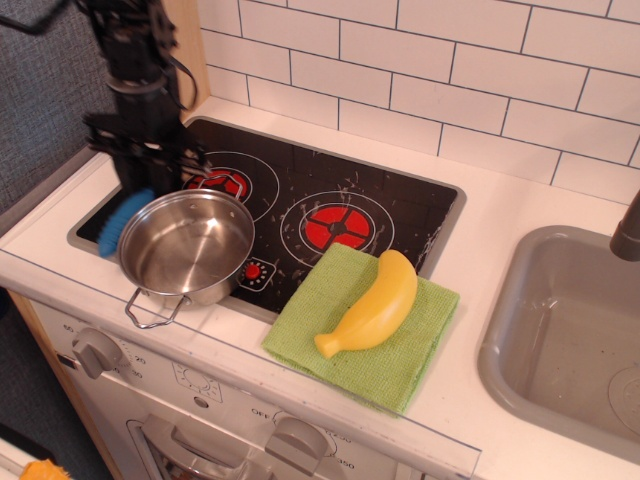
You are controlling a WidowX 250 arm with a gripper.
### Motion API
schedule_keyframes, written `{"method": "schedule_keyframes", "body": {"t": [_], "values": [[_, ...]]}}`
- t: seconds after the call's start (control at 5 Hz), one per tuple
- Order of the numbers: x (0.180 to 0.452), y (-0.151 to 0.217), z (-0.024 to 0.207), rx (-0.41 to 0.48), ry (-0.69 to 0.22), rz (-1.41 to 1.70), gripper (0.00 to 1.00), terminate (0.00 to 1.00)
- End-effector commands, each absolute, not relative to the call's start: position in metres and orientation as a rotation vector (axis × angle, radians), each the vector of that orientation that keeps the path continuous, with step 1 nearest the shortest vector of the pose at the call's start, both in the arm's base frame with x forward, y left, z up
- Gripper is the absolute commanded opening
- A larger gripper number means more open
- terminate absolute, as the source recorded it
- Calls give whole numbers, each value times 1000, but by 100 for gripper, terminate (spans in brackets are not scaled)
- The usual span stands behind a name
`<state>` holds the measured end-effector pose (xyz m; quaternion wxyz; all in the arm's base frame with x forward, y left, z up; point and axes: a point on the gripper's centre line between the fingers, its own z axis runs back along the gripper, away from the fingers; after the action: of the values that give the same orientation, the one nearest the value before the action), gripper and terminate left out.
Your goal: Place the fork on the far right edge of the stove
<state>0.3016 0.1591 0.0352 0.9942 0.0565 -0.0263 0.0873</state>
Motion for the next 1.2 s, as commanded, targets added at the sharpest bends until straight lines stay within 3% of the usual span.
{"method": "schedule_keyframes", "body": {"t": [0.0,0.2,0.4,0.6,0.8,1.0], "values": [[276,167,108,180,-172,209,0,0],[303,120,128,104,-246,157,0,0],[338,71,142,40,-257,94,0,0],[375,22,140,-27,-221,72,0,0],[386,-17,129,-44,-212,85,0,0],[384,-34,101,-50,-152,72,0,0]]}}
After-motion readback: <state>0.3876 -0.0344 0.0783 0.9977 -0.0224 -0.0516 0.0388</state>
